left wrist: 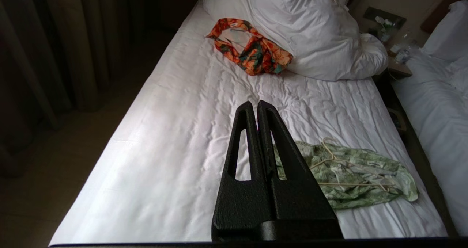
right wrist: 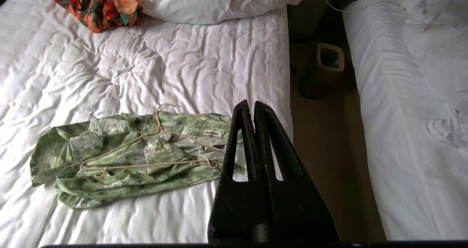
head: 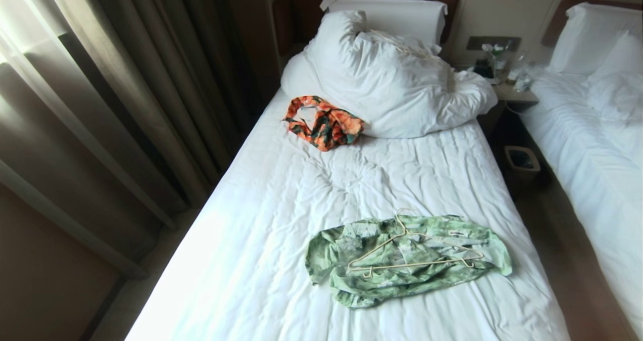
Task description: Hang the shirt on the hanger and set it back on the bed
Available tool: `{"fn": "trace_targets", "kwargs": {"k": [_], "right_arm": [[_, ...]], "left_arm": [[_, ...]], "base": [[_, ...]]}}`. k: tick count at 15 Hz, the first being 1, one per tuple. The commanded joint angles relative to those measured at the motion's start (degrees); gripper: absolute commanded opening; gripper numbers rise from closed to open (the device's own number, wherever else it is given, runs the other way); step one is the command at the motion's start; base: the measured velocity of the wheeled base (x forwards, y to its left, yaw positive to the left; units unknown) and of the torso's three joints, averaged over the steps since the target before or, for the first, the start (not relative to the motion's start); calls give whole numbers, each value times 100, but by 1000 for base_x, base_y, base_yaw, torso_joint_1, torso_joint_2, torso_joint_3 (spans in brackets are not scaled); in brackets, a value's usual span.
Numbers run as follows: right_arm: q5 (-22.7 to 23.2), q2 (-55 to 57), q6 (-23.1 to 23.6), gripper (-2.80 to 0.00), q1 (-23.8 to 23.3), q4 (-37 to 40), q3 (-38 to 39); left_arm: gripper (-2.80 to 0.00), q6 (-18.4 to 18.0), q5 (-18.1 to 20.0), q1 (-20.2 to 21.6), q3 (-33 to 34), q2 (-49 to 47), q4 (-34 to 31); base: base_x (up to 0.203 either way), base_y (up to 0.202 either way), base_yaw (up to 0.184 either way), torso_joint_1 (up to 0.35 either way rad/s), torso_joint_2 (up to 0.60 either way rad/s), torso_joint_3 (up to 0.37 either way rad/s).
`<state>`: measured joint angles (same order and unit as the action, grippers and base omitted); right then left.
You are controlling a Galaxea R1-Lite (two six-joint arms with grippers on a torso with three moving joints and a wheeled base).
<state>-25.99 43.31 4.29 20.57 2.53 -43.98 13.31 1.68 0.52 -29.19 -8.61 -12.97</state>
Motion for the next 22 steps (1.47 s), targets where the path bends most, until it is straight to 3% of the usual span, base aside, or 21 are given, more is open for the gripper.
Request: {"fn": "trace_targets", "kwargs": {"k": [1, 5, 7, 12, 14, 18, 22], "right_arm": [[-1, -1434, 9, -280, -240, 704, 73], [134, -2385, 66, -280, -1526, 979, 938], [345, -2914, 83, -280, -1722, 981, 1333], [1768, -3854, 58, -280, -1978, 970, 2426], [2059, -4201, 24, -280, -1987, 956, 2860], [2202, -4339, 9, -280, -1987, 526, 3748], [2740, -4340, -42, -280, -1987, 160, 4258]], "left_arm": [[-280, -174, 138, -52, 455, 364, 11], [-280, -1035, 510, -59, 1425, 723, 397], [-280, -1334, 483, -54, 1797, 860, 690], [-280, -1888, -70, -52, 2799, 870, 1223], [-280, -1941, -176, -44, 2919, 870, 1543], [-280, -2087, 51, -52, 2866, 870, 1130], [-280, -1720, -50, -61, 2866, 870, 1130]], "base": [[0, 0, 0, 0, 0, 0], [0, 0, 0, 0, 0, 0], [0, 0, 0, 0, 0, 0], [0, 0, 0, 0, 0, 0], [0, 0, 0, 0, 0, 0], [0, 0, 0, 0, 0, 0], [0, 0, 0, 0, 0, 0]]}}
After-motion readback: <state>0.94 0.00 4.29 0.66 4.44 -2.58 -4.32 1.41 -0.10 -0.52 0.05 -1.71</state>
